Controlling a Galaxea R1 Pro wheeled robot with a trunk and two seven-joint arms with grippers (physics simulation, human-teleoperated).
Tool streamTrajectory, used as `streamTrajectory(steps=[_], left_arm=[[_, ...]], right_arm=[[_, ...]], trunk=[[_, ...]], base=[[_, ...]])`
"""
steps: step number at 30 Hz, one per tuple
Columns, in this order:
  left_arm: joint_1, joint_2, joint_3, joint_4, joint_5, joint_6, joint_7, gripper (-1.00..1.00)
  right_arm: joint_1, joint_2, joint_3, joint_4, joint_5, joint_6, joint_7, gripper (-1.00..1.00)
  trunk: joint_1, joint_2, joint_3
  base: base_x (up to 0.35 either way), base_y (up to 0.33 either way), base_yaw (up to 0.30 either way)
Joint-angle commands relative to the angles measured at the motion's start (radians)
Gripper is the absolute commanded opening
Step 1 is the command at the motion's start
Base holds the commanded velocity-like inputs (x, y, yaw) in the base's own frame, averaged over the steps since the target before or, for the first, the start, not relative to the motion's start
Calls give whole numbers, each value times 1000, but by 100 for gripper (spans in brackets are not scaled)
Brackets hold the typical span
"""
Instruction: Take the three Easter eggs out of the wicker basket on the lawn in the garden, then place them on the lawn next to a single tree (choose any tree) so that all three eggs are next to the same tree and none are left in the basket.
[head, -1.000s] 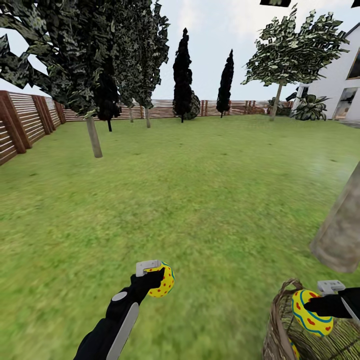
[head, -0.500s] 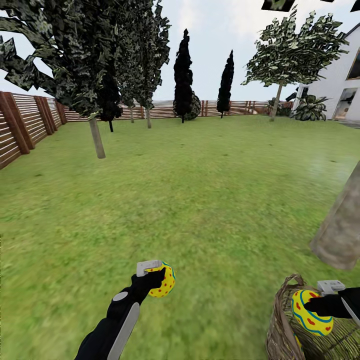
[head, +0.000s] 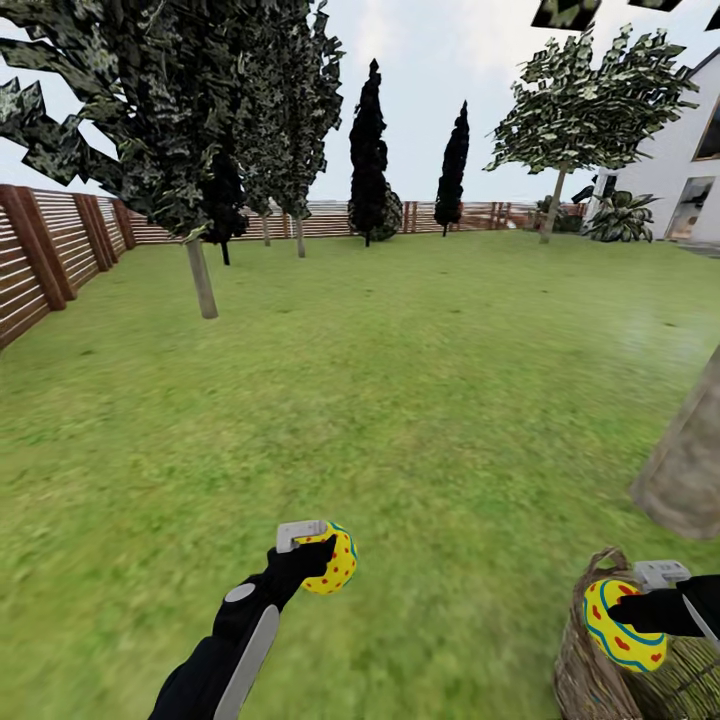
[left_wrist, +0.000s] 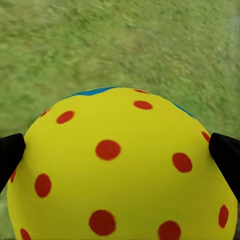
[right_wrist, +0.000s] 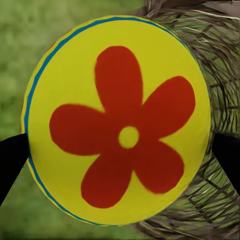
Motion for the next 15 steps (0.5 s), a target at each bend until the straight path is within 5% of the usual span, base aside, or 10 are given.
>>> streamTrajectory(steps=[1,15], left_arm=[[-1,0,-2,-1,10,4,9,-100],[-1,0,-1,-1,11,5,9,-100]], right_arm=[[0,-1,0,-1,1,5,4,-100],[0,-1,0,-1,1,5,4,-100]], trunk=[[-4,7,2],[-58,105,46]], base=[[-88,281,0],[-88,281,0]])
